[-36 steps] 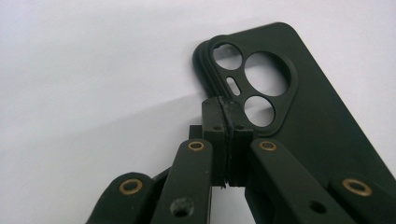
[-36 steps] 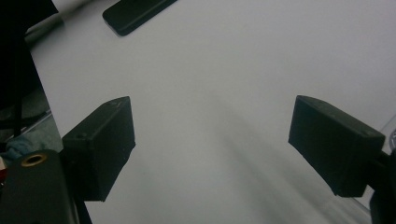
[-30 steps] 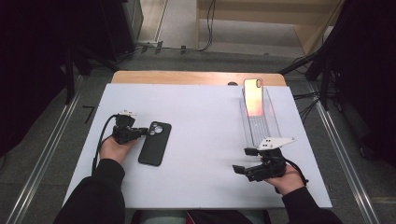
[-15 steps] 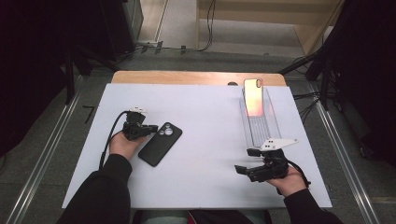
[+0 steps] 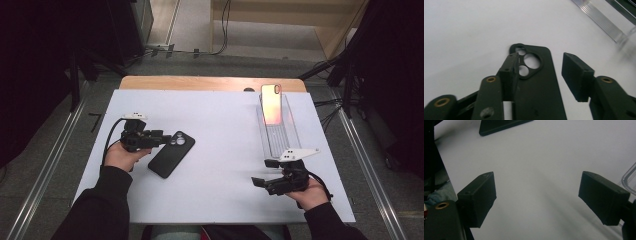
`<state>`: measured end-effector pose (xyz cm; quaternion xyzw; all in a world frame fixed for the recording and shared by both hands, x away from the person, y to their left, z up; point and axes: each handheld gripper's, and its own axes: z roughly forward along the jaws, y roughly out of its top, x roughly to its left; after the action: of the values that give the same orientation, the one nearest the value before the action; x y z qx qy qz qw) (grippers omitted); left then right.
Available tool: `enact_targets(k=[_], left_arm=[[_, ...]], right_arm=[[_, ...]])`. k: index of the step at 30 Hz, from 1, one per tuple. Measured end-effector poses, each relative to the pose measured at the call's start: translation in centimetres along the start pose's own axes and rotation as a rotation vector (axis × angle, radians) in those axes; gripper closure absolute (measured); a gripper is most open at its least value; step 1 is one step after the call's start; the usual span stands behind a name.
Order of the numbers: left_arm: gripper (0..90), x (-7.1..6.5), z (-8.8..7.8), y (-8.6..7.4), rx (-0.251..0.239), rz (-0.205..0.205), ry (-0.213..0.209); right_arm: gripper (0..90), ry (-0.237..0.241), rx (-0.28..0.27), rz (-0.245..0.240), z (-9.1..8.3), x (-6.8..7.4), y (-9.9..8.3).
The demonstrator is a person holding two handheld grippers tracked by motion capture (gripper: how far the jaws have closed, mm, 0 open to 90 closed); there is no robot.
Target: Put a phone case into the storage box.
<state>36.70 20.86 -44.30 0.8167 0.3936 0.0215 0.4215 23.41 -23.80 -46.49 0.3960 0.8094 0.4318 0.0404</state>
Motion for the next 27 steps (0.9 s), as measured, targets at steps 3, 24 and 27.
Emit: enact_targets(k=[3, 24, 27], left_arm=[[39.1, -0.7, -0.6, -0.1, -0.013, -0.004, -0.053], [30.8, -5.5, -3.1, -3.6, -0.001, 0.091, -0.152], [30.8, -6.0, -3.2, -4.1, 0.005, 0.094, -0.163]], right_arm=[[12.8, 0.0, -0.003, 0.0, 0.0, 0.0, 0.0], [12.8, 0.009, 0.0, -0.002, 0.2, -0.2, 0.2], [12.8, 0.01, 0.003, -0.005, 0.3, -0.2, 0.3]])
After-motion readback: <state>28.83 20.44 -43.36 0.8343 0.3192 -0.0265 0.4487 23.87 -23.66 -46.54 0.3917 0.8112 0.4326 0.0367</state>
